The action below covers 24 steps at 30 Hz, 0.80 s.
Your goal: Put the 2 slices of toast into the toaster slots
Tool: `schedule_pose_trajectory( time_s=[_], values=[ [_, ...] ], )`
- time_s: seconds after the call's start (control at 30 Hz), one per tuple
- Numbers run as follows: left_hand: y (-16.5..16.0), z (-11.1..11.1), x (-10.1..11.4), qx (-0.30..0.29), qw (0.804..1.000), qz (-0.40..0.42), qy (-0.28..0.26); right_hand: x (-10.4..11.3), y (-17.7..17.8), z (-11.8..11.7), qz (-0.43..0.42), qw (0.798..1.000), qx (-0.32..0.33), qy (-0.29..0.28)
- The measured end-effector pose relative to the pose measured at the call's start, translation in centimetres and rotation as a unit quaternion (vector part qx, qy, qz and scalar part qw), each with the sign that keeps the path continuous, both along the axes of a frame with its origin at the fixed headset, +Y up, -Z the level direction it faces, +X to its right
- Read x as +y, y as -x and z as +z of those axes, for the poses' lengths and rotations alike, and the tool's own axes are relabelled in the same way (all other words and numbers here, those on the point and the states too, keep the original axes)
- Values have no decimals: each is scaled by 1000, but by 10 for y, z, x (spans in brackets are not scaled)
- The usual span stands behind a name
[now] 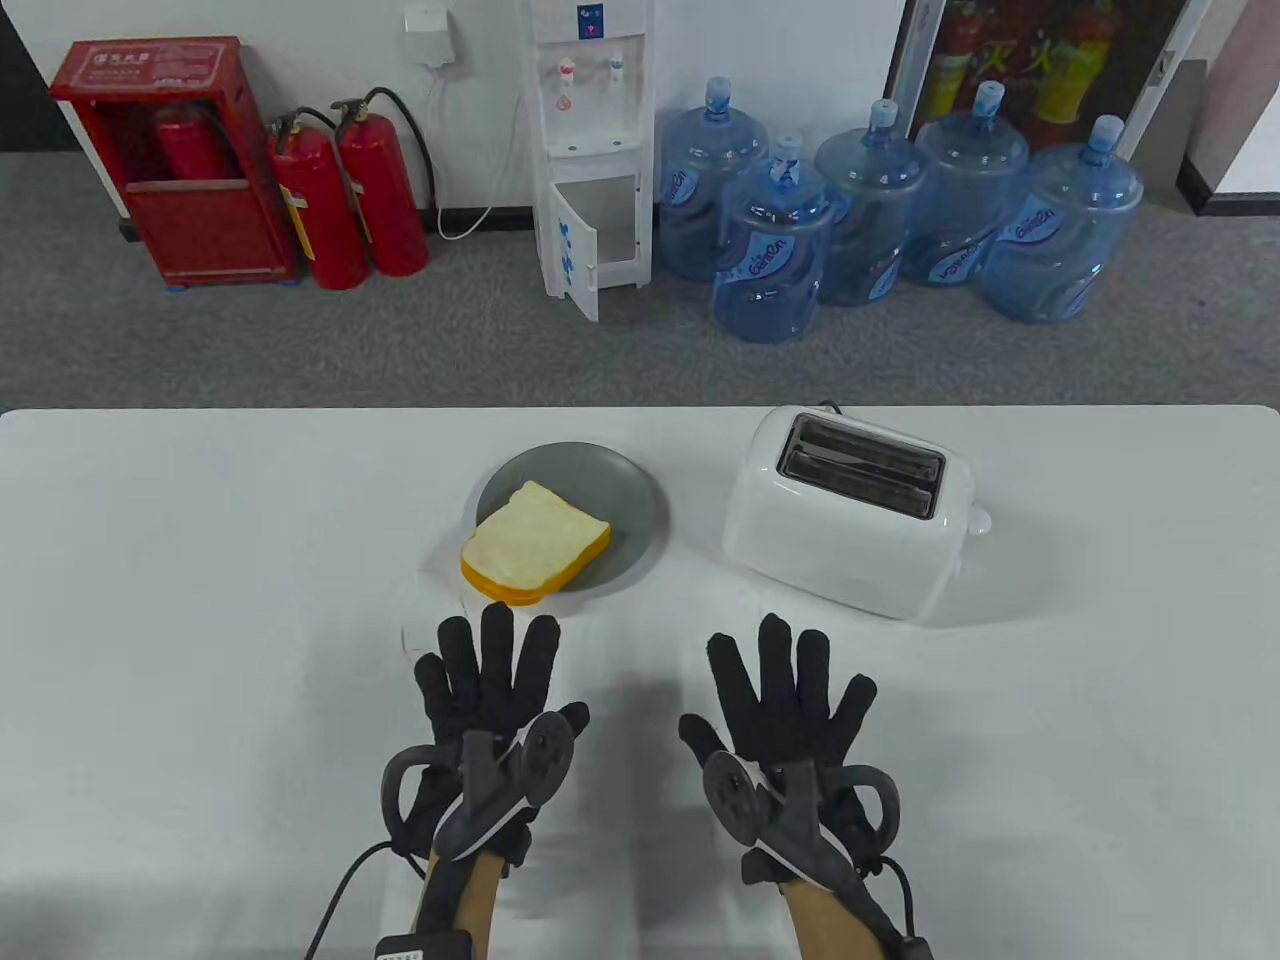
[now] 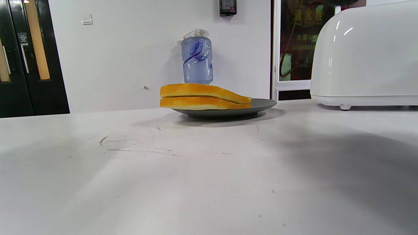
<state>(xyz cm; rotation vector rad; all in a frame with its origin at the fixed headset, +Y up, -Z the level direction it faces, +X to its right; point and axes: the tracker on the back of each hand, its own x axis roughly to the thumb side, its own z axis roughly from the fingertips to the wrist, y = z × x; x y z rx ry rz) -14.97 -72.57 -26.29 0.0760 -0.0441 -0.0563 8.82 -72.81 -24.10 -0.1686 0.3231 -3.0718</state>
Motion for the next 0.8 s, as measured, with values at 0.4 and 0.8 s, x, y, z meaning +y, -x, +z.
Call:
schedule_pose_trajectory(
  time_s=[0.4,0.8],
  values=[
    [-1,1,2,-2,1000,-4,-5,1,-1,-1,-15,1000,-2,-3],
    [5,-4,4,12,1000,10,2,2,-10,-6,-39,999,-13,6]
  ],
)
